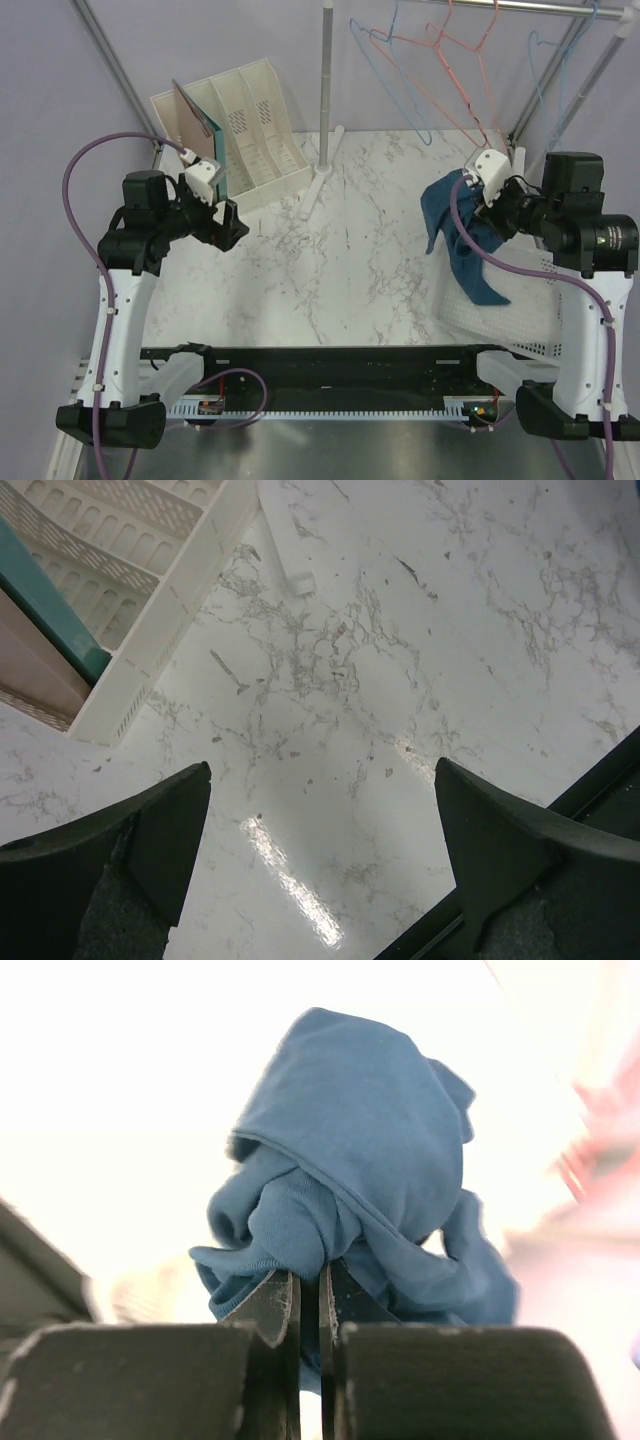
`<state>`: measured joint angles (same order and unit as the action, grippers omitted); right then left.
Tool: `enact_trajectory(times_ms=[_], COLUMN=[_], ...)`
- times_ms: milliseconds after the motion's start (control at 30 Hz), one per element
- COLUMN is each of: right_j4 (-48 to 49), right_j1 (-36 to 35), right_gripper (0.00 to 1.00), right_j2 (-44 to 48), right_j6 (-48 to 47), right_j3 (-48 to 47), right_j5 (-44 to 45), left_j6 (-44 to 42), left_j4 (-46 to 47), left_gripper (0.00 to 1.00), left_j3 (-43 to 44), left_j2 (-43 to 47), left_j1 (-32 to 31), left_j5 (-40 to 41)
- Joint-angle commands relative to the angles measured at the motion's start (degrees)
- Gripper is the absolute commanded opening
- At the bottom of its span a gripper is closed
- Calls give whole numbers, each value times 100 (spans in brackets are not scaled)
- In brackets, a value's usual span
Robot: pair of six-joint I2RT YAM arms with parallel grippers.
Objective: Place the t-shirt on the hanger
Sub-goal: Pick up the T-shirt and place it in the bin.
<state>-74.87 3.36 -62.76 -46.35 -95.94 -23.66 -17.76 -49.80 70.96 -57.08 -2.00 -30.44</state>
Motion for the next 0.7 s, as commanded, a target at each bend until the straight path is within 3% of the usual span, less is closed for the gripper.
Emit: enact_trajectory(times_ms=[0,100,200,367,467,500,667], right_j4=[-854,-653,199,921,1658,1860,4786], right_j1=[-730,-1196,-1626,-3093,-3797,-3851,-4009], right_gripper=[0,0,0,0,0,0,0], right_j2=[-296,-666,-956,-2079,-2554,-2626,-2311], right_j6=[687,1179,1856,2419,3078,3427,5107], right_j3=[-513,-645,-653,-2479,-3096,-3141,-1859], right_j5=[-2120,-3052,-3276,-2250,-1231,-1220,-921], left_j6=[580,879,1151,1722,2074,2144,2689], left_j4=[365,471,576,822,1033,1086,1306], left_gripper=[99,99,99,99,99,99,99], left_j3=[383,436,401,278,304,322,550], left_j2=[30,65,144,337,382,382,294], left_j1=[-11,-11,-11,7,42,59,191], left_j5=[-200,-235,-270,-375,-507,-516,-639])
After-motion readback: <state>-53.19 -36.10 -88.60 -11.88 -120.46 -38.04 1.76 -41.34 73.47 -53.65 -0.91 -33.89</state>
